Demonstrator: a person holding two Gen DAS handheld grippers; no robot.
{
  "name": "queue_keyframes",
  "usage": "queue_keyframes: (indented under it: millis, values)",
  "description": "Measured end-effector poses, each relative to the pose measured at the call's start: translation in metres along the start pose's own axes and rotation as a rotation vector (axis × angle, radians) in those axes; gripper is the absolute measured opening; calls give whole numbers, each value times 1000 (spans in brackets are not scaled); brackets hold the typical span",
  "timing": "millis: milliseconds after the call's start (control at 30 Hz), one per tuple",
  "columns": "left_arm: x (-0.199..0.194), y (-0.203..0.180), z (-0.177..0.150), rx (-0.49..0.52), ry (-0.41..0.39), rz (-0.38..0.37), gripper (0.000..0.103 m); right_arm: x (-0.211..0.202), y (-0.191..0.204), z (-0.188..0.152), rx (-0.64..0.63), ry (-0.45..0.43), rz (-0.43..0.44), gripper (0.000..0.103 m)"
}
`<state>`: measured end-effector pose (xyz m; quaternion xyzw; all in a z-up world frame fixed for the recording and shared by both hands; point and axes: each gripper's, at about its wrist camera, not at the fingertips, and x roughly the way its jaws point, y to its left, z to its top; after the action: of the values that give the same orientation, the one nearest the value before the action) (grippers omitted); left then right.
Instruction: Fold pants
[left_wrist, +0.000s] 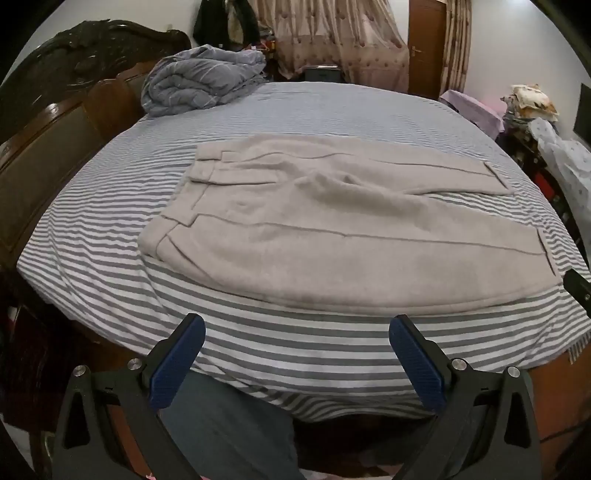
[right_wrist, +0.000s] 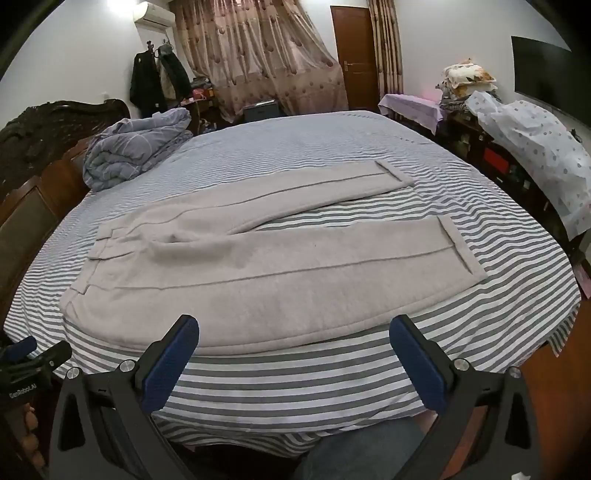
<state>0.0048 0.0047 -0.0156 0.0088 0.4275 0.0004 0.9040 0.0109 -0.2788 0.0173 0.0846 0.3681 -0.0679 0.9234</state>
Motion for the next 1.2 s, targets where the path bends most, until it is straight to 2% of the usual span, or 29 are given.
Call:
queue_keyframes:
  millis: [167,400,633,867,1200]
  values:
    - [2,1,-2,-9,13,-2,99,-1,3,-1,-18,0,-1,103]
    - [-3,-1,-3,0,-28,11,99,1,4,-1,-17,7,8,103]
    - [-3,-2,-5,-6,-3,-11,99,0,6,0,-31,4,10,103]
    - [-5,-8,-3,15,4,15,99,-6,11,3,-43,-8,5,103]
    - [-6,-11,-3,20,12,6,99,-17,12,7,-49,-16,-11,103]
